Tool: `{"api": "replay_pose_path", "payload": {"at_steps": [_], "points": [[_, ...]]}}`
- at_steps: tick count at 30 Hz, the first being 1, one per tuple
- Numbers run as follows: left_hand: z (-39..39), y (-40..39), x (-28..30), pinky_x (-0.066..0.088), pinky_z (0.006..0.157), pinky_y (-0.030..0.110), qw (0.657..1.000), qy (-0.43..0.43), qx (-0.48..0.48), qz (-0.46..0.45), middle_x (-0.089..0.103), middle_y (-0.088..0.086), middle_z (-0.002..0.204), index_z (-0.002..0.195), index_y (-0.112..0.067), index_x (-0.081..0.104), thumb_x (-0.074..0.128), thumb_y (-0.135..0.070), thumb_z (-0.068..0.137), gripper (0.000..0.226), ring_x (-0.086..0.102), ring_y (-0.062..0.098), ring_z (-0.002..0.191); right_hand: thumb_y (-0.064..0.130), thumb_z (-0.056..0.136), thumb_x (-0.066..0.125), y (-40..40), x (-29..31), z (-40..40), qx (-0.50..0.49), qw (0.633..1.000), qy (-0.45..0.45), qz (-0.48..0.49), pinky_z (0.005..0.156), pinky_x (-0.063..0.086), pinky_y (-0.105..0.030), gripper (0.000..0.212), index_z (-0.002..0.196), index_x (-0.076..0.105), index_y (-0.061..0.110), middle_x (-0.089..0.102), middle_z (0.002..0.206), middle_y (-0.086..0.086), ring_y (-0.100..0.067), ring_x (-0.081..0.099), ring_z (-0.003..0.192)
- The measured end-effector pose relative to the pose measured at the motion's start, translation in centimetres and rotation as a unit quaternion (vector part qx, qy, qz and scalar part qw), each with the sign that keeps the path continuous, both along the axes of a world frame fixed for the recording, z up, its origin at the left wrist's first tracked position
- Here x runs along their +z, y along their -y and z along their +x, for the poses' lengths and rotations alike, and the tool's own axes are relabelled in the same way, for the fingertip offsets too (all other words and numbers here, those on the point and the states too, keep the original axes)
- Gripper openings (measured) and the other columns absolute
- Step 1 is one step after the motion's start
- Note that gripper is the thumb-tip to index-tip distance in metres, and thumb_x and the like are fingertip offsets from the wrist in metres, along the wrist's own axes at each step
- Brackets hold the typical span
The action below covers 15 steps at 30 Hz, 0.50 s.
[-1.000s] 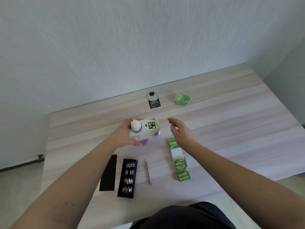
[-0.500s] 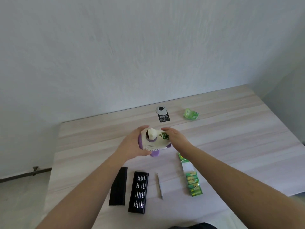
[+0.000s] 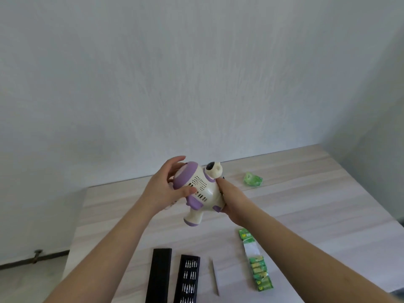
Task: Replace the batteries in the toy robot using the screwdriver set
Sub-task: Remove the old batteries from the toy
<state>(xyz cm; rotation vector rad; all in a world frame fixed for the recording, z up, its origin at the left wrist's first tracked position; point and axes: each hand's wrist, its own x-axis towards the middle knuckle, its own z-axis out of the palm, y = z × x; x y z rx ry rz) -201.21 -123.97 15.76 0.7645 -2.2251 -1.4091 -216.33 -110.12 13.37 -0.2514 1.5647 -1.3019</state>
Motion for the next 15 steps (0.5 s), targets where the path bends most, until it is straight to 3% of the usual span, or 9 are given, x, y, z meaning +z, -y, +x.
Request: {"api": "replay_pose_path", "payload": {"at_steps": [5,8,10,12,15], "points": [[-1.2,-0.9,1.6,0.048,0.081,0.015,0.996,0.041,0.015,-0.080,0.061,-0.016,0.122,0.129,-0.041,0.046,0.082,-0.047,0.068,0.072,0.061,0.000,0.103,0.057,0.089,0.044,0.5,-0.3,0.3,-0.076,0.997,0.003,0.023,0.054,0.049,-0.024,0.043,0.097,0.068,0.022,0.073,0.103,-0.010,-0.022,0.067,0.086],[-2.0,-1.7,2.4,0.046,0.085,0.019,0.991,0.067,0.007,-0.119,0.058,-0.016,0.128,0.133,-0.036,0.045,0.079,-0.051,0.070,0.073,0.059,0.005,0.112,0.056,0.085,0.043,0.6,-0.5,0.5,-0.123,0.992,0.018,0.025,0.064,0.056,-0.034,0.048,0.100,0.069,0.018,0.074,0.099,-0.013,-0.029,0.070,0.089],[-2.2,-2.3,3.1,0.039,0.088,0.020,0.972,0.046,0.065,-0.219,0.057,-0.011,0.129,0.132,-0.026,0.050,0.073,-0.056,0.073,0.069,0.055,0.008,0.115,0.058,0.080,0.045,0.6,-0.6,0.4,-0.156,0.987,0.040,0.014,0.074,0.058,-0.042,0.051,0.101,0.070,0.018,0.074,0.100,-0.014,-0.034,0.070,0.095],[-1.5,-3.2,3.5,0.040,0.086,0.023,0.934,-0.049,0.155,-0.319,0.062,-0.002,0.115,0.116,-0.014,0.058,0.061,-0.055,0.081,0.054,0.057,0.013,0.103,0.060,0.072,0.047,0.5,-0.6,0.3,-0.183,0.982,0.053,-0.002,0.078,0.056,-0.042,0.054,0.099,0.070,0.019,0.073,0.104,-0.014,-0.037,0.069,0.099],[0.9,-5.8,1.9,0.045,0.063,0.030,0.907,-0.152,0.228,-0.319,0.055,0.000,0.076,0.080,-0.009,0.054,0.051,-0.038,0.092,0.031,0.051,0.014,0.070,0.060,0.070,0.048,0.4,-0.7,0.0,-0.214,0.974,0.062,-0.025,0.090,0.052,-0.054,0.053,0.098,0.071,0.021,0.073,0.106,-0.014,-0.038,0.068,0.100]]}}
